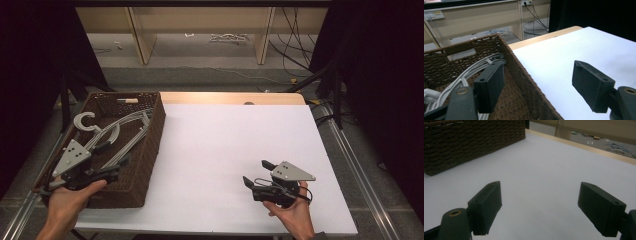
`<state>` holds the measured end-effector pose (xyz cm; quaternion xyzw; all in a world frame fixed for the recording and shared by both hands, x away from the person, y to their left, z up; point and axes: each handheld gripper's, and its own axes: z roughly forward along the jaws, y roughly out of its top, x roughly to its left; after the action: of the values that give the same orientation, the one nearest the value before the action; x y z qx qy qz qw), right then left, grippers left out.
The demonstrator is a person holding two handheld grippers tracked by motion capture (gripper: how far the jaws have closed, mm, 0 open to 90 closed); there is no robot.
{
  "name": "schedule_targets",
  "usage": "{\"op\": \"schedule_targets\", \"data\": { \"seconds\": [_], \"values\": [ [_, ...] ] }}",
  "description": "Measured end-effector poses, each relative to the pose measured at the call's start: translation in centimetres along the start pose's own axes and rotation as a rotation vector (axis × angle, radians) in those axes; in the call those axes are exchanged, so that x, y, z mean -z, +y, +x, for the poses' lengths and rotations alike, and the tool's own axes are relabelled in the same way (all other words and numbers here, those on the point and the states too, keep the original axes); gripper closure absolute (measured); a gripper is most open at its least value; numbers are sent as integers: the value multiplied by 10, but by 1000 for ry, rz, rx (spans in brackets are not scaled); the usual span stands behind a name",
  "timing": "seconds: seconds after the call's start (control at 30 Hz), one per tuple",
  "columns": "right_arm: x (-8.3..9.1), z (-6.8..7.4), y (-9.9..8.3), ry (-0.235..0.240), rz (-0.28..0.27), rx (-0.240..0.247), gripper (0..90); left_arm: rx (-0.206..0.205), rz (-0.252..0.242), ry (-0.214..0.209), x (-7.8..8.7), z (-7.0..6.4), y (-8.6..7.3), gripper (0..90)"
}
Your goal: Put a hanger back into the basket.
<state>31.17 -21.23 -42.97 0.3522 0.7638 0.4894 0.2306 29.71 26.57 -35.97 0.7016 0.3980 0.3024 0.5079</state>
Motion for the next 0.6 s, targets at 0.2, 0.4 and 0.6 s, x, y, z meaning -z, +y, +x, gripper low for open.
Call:
{"op": "schedule_targets", "data": {
  "seconds": [0.2, 0.4, 0.6],
  "values": [
    [-1, 2, 0, 7, -4, -5, 201, 20, -40, -48, 2, -19, 0, 259],
    [-1, 3, 0, 11, 2, -3, 202, 7, -52, -100, -9, -36, -7, 262],
    [0, 4, 0, 17, -10, -11, 200, 0, -74, -122, -20, -42, -19, 247]
  ]
}}
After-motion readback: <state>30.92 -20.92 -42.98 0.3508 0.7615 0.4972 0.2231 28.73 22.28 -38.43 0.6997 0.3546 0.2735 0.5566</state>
